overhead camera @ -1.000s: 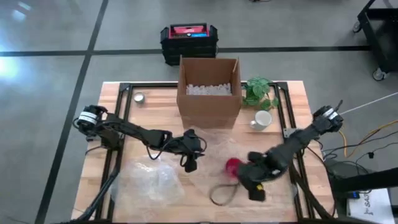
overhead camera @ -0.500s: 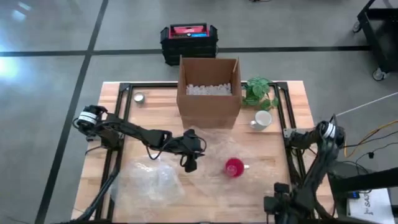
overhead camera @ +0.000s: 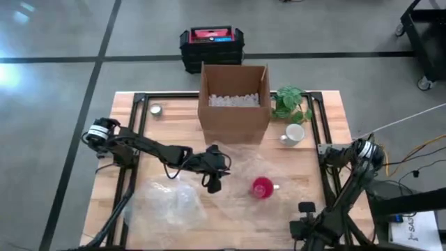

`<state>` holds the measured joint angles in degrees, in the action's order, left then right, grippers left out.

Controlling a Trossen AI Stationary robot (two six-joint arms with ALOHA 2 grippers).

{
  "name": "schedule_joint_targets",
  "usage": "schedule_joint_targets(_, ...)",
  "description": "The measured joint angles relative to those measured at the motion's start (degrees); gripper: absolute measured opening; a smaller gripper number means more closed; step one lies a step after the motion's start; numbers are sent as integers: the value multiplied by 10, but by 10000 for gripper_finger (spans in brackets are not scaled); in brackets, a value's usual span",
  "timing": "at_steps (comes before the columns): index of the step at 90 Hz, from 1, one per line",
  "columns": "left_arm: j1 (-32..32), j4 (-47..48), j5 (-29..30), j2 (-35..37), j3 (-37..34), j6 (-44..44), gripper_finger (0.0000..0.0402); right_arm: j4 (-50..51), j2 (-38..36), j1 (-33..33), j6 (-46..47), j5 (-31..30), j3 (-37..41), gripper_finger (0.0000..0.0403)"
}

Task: Wrap mug
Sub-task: Wrap the orange mug with the right transparent bubble wrap

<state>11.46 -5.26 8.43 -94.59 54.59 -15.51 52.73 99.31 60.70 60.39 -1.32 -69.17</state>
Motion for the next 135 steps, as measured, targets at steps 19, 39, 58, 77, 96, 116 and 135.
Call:
schedule_joint_targets(19,0,-5,0,0,0,0,67,37,-91,-21,-26,-186,-16,1)
schedule_joint_targets(39,0,-9,0,0,0,0,63,40,-134,-80,-116,-328,-16,0)
schedule_joint_targets(58,0,-12,0,0,0,0,69,37,-132,-156,-153,-339,-4,0)
schedule_joint_targets(77,0,-22,0,0,0,0,61,-12,-93,-233,-158,-334,24,0)
schedule_joint_targets(96,5,-38,0,1,18,-2,60,-27,-49,-270,-193,-295,28,0)
schedule_joint_targets(116,7,-44,-34,-42,80,12,59,-43,-36,-270,-206,-285,28,0)
schedule_joint_targets(135,11,-56,-116,-152,188,32,59,-46,-36,-270,-206,-287,27,0)
